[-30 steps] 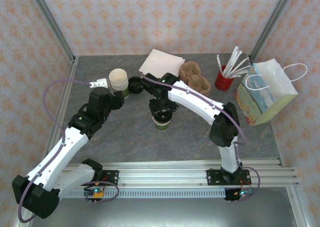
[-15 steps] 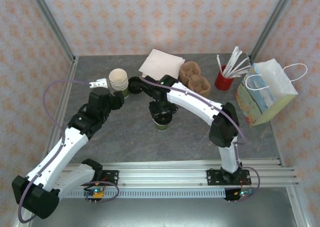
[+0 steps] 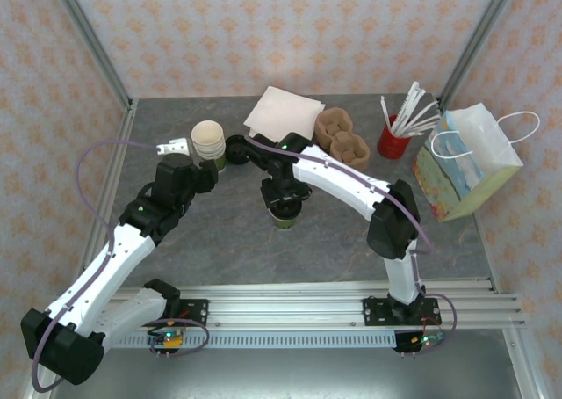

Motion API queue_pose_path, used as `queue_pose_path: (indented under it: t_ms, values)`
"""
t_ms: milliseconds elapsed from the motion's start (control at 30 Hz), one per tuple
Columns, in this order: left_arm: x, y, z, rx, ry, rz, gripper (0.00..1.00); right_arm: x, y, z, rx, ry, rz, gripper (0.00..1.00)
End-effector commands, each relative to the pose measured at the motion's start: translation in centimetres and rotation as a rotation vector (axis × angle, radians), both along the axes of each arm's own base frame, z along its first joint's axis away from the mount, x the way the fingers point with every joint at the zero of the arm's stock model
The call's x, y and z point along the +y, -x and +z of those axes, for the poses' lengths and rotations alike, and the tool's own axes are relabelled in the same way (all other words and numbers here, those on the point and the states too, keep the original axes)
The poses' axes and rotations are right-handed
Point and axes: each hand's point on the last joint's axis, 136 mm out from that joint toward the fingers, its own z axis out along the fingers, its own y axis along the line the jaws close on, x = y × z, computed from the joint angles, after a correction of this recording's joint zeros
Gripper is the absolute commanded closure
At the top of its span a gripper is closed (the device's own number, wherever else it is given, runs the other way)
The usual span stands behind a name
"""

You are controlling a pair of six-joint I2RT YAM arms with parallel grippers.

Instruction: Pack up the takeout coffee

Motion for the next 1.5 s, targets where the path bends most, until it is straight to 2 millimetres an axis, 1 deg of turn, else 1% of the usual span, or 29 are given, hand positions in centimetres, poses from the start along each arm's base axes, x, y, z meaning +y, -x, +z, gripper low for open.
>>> queue_pose_path:
  t_ms: [0, 233, 333, 567, 767, 1033, 1167, 1367, 1467]
  values:
    - [0.9, 0.1, 0.0, -0.004, -0.030, 0.027, 0.29, 0.0, 0.0, -0.3, -0.007, 0.016, 0.001, 0.37]
    - [0.9, 0.1, -0.1, -0.001, -0.031, 0.023, 0.29, -0.1, 0.3, -1.0, 0.009, 0.021, -0.001, 0.37]
    - [0.8, 0.1, -0.1, -0.001, -0.028, 0.022, 0.29, -0.1, 0.3, -0.7, 0.002, 0.014, -0.003, 0.36]
    - [0.7, 0.0, -0.1, -0.002, -0.027, 0.020, 0.29, 0.0, 0.2, -1.1, 0.005, 0.015, -0.006, 0.37]
    - [0.7, -0.1, 0.1, -0.005, -0.028, 0.017, 0.29, 0.3, 0.0, -0.8, -0.004, 0.006, -0.004, 0.37]
    - [0.7, 0.0, -0.1, 0.001, -0.032, 0.018, 0.29, -0.3, 0.6, -2.0, 0.021, 0.026, -0.013, 0.37]
    - [0.8, 0.0, -0.2, 0.003, -0.033, 0.020, 0.29, -0.1, 0.8, -2.3, 0.023, 0.029, -0.012, 0.37]
    - [0.8, 0.0, -0.3, 0.003, -0.033, 0.019, 0.29, -0.9, 0.5, -2.3, -0.002, 0.070, -0.015, 0.37]
    - [0.8, 0.0, -0.3, 0.004, -0.035, 0.021, 0.29, -1.0, 0.6, -2.7, 0.005, 0.081, -0.016, 0.37]
